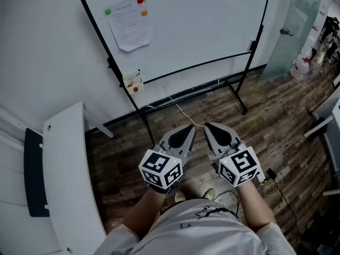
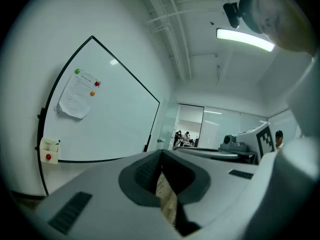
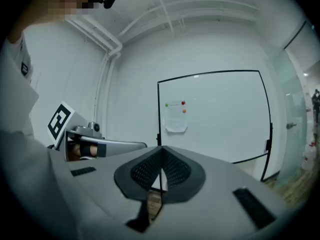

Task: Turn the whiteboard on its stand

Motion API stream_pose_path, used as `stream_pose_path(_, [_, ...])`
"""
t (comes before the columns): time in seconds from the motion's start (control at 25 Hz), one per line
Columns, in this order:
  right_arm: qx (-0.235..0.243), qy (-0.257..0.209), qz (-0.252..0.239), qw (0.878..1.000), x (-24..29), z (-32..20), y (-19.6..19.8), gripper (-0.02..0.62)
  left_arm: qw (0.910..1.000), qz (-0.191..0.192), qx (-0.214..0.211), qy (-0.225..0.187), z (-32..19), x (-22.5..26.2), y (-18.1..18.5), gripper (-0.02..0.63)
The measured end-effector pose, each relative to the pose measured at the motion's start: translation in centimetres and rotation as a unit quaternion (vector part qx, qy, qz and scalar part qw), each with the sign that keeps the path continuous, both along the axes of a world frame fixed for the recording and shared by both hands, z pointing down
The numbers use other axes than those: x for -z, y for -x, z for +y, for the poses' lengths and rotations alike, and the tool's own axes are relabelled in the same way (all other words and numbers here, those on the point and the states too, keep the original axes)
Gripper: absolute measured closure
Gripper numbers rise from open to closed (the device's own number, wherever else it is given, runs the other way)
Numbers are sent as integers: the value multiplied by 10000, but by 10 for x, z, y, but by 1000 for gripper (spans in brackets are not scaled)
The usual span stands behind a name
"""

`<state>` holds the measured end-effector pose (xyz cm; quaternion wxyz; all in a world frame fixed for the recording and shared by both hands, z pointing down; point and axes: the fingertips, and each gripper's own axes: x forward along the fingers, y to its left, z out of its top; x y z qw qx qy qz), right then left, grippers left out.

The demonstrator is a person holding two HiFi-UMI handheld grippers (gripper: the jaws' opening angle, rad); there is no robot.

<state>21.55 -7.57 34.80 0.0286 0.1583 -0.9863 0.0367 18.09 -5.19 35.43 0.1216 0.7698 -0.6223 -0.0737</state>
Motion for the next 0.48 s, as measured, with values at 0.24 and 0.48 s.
stream_pose_path(0.24, [-8,-51,3,10000,7,15,30,583,10000,8,40,-2,17,2,31,595])
stream_pose_path(0.48, [197,-91,-71,9997,10,32,65,583,9998,-86,140,-116,31,12,62,595])
